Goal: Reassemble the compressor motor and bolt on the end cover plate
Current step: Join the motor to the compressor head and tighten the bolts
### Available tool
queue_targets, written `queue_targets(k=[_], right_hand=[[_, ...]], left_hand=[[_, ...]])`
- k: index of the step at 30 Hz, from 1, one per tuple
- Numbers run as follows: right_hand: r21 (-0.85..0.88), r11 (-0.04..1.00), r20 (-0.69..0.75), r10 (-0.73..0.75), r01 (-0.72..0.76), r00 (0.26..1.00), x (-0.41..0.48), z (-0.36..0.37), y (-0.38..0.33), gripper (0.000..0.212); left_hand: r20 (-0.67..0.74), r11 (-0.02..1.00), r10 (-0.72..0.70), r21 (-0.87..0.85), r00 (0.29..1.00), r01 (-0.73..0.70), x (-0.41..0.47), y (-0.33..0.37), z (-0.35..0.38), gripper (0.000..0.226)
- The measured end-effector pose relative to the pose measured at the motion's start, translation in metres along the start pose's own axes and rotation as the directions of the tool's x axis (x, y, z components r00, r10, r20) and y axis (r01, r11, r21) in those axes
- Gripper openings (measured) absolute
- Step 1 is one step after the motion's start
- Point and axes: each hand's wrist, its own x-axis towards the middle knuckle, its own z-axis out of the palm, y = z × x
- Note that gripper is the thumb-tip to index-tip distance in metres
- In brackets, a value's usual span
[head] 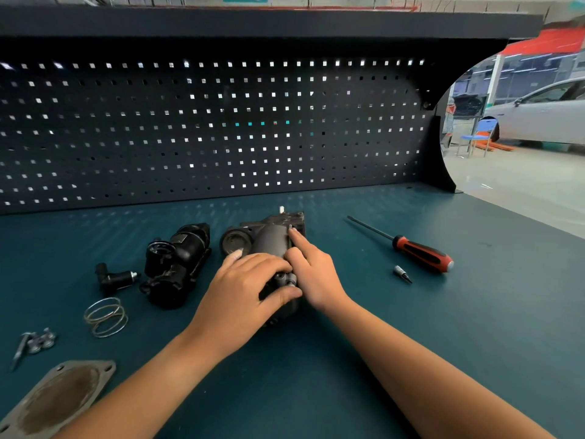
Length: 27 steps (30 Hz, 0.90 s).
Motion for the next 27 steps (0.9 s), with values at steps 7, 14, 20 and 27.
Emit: queue_targets(k=[7,14,20,27], right_hand=[[0.002,0.999,-0.008,0.046,-0.046,0.999,0.000,-0.001,-0.002,0.059],[-0.098,0.995,0.013,0.038,-0.036,0.999,0.005,-0.004,-0.002,0.067],[-0.092,0.996,0.019,0.018,-0.016,1.000,0.013,-0.010,0.002,0.036],[-0.075,0.997,0.034,-0.017,0.020,0.999,0.019,-0.006,0.008,0.044]], left_hand=[[-0.005,1.000,0.016,0.006,1.000,-0.016,0.001,0.000,0.000,0.046],[-0.003,0.999,0.021,0.039,1.000,-0.021,0.001,0.001,0.001,0.047],[-0.010,0.979,0.067,0.191,0.998,-0.064,0.006,0.001,0.004,0.044],[0.005,0.961,0.112,0.252,0.994,-0.110,0.009,0.002,0.005,0.041]])
